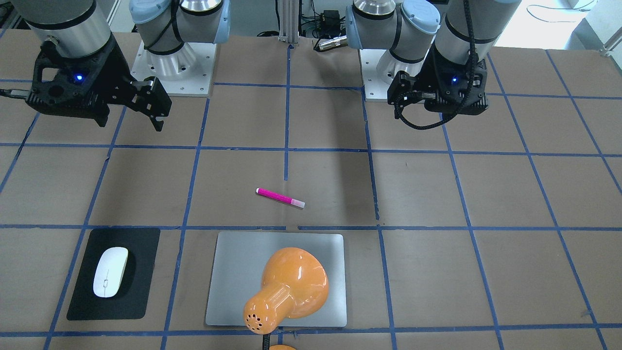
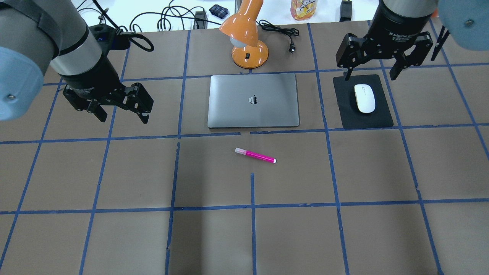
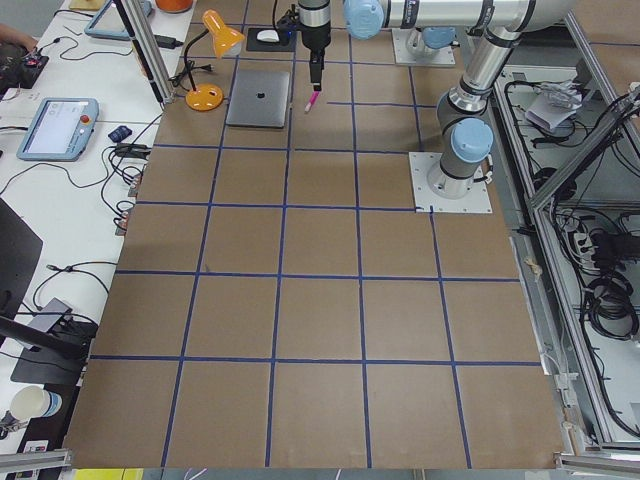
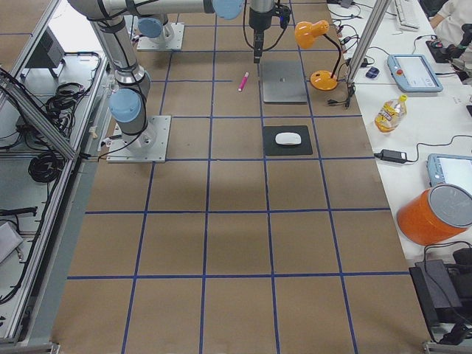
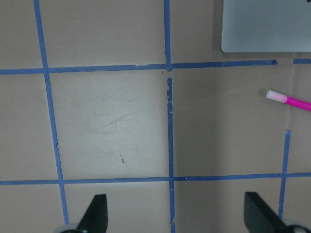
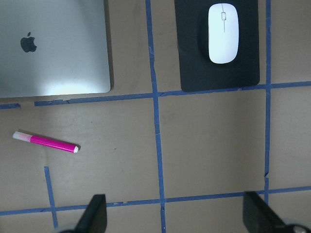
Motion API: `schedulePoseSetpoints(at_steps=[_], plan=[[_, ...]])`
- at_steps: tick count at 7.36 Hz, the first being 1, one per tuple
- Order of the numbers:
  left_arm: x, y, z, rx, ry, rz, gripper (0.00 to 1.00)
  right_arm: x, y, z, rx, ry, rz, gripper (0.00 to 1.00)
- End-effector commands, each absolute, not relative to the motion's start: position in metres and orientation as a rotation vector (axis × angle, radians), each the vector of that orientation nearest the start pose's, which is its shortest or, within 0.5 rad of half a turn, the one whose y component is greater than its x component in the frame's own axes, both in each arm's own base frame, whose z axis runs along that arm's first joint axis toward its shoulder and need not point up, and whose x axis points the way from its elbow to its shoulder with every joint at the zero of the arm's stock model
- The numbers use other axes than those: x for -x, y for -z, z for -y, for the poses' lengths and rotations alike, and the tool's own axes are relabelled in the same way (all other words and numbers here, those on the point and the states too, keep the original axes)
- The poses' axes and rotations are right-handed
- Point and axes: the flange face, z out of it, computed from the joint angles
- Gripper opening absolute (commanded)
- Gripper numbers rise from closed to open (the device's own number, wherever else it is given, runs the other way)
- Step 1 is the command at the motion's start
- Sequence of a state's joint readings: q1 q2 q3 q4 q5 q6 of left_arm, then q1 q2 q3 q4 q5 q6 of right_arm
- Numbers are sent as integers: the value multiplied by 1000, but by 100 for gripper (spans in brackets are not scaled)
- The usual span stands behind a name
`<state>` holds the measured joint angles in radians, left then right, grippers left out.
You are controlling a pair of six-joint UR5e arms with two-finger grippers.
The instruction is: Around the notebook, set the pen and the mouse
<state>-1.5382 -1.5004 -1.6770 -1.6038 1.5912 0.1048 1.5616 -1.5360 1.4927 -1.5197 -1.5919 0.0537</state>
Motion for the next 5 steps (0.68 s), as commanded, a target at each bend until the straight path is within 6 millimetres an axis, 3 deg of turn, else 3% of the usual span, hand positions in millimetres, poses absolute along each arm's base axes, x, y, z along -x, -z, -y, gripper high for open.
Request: schedulePoseSetpoints(at_steps=[1, 5], plan=[[109, -475, 456, -77, -64, -3128, 100, -127, -504, 507, -99, -11, -3162, 100], [110, -475, 455, 0, -62, -3143, 100, -126, -503, 507, -99, -14, -3163, 100]])
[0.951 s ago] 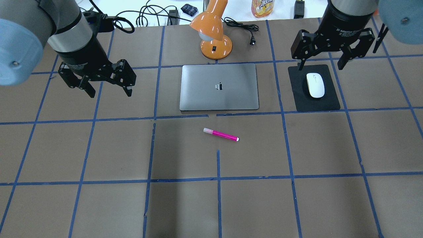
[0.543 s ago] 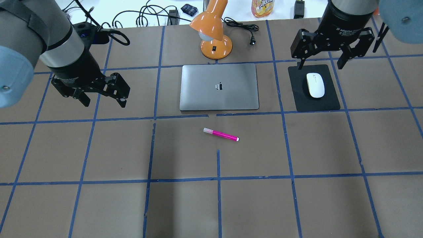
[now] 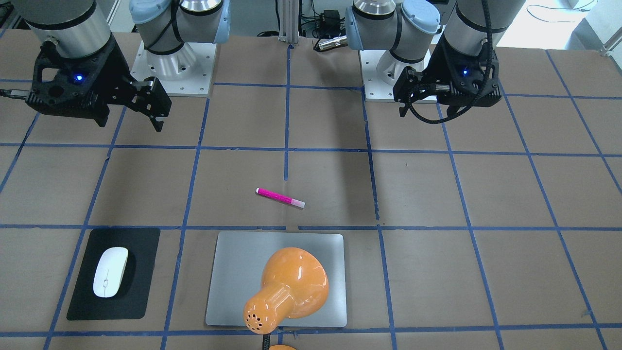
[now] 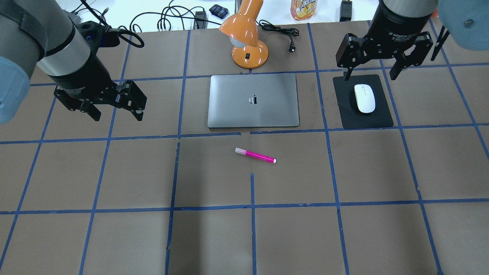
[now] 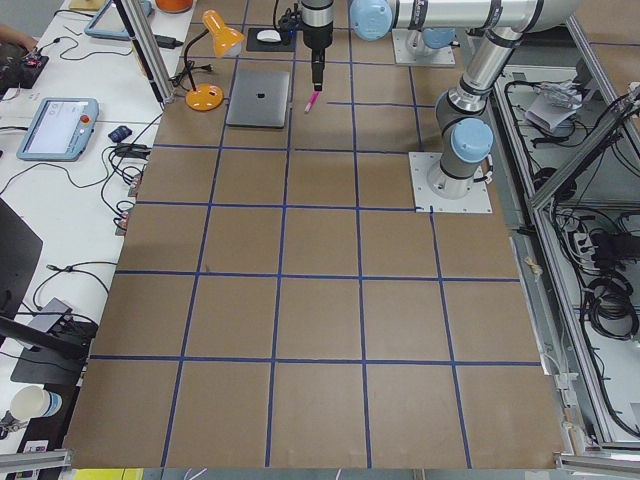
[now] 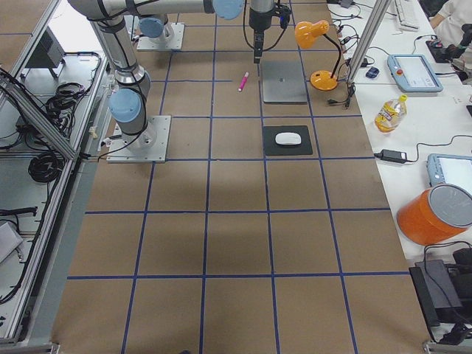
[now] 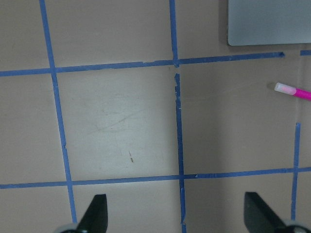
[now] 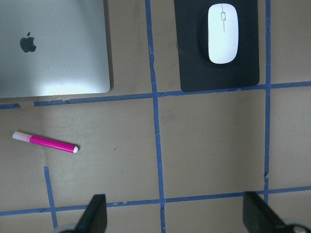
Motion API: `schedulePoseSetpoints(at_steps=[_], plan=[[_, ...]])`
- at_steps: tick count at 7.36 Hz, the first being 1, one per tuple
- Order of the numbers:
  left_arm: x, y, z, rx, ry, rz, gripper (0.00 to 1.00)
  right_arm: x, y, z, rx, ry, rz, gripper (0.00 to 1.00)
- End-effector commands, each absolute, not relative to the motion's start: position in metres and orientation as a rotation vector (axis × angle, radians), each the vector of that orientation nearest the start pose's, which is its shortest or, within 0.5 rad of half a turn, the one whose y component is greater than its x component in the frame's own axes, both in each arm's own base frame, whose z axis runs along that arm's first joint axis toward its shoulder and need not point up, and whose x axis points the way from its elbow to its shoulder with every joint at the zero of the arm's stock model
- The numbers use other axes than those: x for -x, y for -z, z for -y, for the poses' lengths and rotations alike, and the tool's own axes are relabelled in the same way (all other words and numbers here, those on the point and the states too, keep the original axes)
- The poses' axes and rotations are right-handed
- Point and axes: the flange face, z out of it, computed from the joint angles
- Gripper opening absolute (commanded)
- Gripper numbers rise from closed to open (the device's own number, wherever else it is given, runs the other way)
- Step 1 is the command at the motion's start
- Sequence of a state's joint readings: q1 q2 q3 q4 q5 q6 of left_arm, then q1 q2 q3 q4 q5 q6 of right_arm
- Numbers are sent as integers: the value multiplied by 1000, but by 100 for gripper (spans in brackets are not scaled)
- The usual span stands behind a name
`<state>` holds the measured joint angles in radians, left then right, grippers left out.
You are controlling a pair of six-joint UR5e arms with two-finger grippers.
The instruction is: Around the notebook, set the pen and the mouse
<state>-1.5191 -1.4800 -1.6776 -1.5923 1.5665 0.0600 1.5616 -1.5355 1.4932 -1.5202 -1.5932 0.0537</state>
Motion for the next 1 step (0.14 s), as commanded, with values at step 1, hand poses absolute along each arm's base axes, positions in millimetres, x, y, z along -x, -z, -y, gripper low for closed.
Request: schedulePoseSetpoints(at_steps=[1], plan=[[108, -475, 455, 0, -63, -3137, 100, -126, -503, 507, -99, -16, -3163, 100]])
